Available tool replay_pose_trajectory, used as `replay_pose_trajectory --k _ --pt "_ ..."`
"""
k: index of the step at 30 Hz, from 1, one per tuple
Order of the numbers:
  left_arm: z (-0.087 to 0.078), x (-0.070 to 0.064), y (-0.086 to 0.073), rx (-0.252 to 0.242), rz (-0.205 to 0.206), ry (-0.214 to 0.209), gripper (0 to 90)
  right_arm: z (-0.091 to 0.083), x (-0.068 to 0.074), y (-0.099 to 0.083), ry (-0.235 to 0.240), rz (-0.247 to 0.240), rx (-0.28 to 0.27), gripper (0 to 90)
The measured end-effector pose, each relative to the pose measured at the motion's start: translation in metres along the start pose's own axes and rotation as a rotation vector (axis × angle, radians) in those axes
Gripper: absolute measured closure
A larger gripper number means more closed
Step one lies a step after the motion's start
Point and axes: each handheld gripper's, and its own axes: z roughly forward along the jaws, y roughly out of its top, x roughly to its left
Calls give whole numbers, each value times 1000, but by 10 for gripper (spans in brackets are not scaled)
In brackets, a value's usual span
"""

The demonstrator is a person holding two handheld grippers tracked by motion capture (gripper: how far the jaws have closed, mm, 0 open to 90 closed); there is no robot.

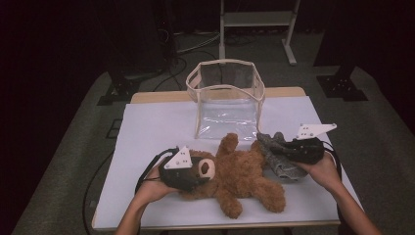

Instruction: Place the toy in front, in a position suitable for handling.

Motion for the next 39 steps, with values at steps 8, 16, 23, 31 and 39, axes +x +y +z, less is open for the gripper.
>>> replay_pose_trajectory --k 8,16,23,31,39 --pt "-1 -1 -1 -4 5 -2 335 40 8 20 40 -58 33 799" --pt "0 -1 0 -3 3 0 336 29 -2 -2 14 2 55 799" --pt "3 3 3 -11 -11 0 336 12 33 24 80 -85 -19 799" --pt "4 2 3 -8 -8 3 336 43 76 40 179 -196 12 798" --pt "-2 -1 4 -2 6 11 328 31 67 20 172 -128 -16 798"
